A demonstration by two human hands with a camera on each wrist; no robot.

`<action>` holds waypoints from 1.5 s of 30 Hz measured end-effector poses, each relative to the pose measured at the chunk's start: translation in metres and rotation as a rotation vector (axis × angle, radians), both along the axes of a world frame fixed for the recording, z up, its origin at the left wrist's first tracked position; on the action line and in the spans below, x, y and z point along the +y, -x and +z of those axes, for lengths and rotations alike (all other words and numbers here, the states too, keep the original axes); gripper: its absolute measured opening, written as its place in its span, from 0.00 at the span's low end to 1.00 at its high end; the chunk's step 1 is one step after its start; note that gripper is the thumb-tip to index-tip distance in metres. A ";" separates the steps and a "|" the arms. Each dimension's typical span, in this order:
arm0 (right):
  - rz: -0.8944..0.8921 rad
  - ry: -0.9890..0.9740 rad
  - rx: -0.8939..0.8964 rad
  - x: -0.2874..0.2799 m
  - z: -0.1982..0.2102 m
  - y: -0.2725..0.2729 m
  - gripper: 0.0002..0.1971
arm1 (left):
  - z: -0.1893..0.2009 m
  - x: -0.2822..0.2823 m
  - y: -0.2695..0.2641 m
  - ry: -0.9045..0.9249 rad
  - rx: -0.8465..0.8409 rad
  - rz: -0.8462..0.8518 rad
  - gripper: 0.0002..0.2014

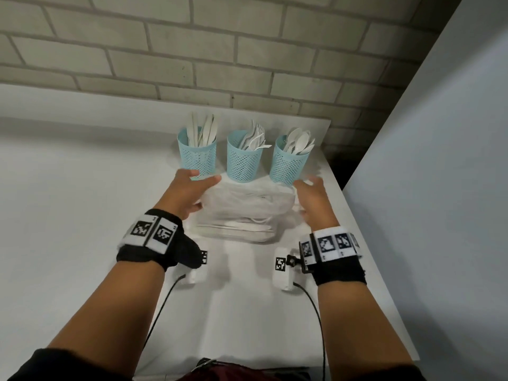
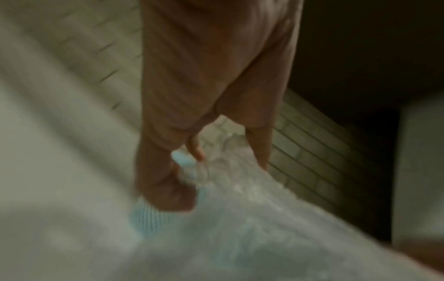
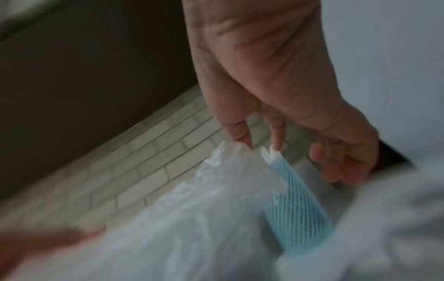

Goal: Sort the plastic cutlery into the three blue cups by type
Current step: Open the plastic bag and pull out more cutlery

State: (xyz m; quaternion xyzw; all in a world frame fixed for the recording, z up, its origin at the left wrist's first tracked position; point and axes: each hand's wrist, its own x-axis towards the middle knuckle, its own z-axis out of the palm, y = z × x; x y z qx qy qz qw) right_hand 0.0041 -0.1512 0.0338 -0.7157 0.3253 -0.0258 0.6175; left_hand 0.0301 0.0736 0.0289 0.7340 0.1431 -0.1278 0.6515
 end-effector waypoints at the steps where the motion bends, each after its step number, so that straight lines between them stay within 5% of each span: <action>1: 0.063 0.299 0.020 0.002 0.004 0.000 0.22 | 0.004 -0.001 0.002 -0.258 -0.055 -0.015 0.32; 3: 0.216 0.676 0.050 0.011 0.012 0.001 0.23 | 0.008 -0.004 0.004 -0.650 -0.136 -0.073 0.34; 5: 0.400 0.801 0.089 0.021 0.013 0.000 0.27 | 0.006 -0.007 0.002 -0.811 -0.166 -0.176 0.31; 11: 0.432 0.874 0.023 0.048 0.003 0.001 0.12 | -0.005 -0.021 -0.001 -0.828 -0.225 -0.200 0.15; 13: 0.377 0.894 -0.051 0.048 0.002 -0.001 0.10 | -0.009 -0.021 0.000 -0.625 -0.250 -0.136 0.11; 15: 0.332 0.770 -0.105 0.041 0.003 -0.003 0.11 | -0.009 -0.018 0.001 -0.199 -0.173 -0.026 0.09; 19: 0.151 0.192 -0.095 0.021 0.007 -0.008 0.12 | -0.010 -0.014 0.005 0.495 0.084 0.053 0.06; 23: 0.045 -0.346 -0.018 0.016 -0.001 -0.007 0.05 | -0.019 -0.010 -0.001 0.942 0.244 0.199 0.09; 27: 0.158 -0.486 -0.016 0.007 -0.006 0.003 0.10 | -0.020 -0.009 0.000 1.178 0.318 0.268 0.15; 30: 0.257 -0.527 -0.075 0.003 -0.013 0.013 0.30 | -0.020 -0.004 0.002 1.034 0.302 0.276 0.12; 32: 0.231 -0.551 -0.147 0.002 -0.013 0.015 0.17 | -0.019 0.000 0.000 0.819 0.290 0.252 0.07; 34: -0.013 -0.721 -0.114 0.003 -0.009 0.004 0.04 | -0.012 0.003 -0.002 0.482 0.208 0.166 0.10; 39: 0.296 0.586 0.056 0.006 0.002 -0.005 0.22 | 0.002 -0.001 0.010 -0.592 -0.065 -0.049 0.37; 41: 0.420 0.708 0.094 0.013 0.004 -0.006 0.27 | 0.006 -0.007 0.016 -0.649 -0.115 -0.131 0.34; 45: 0.466 0.809 0.086 0.032 -0.006 -0.005 0.24 | 0.003 -0.020 0.020 -0.727 -0.205 -0.309 0.08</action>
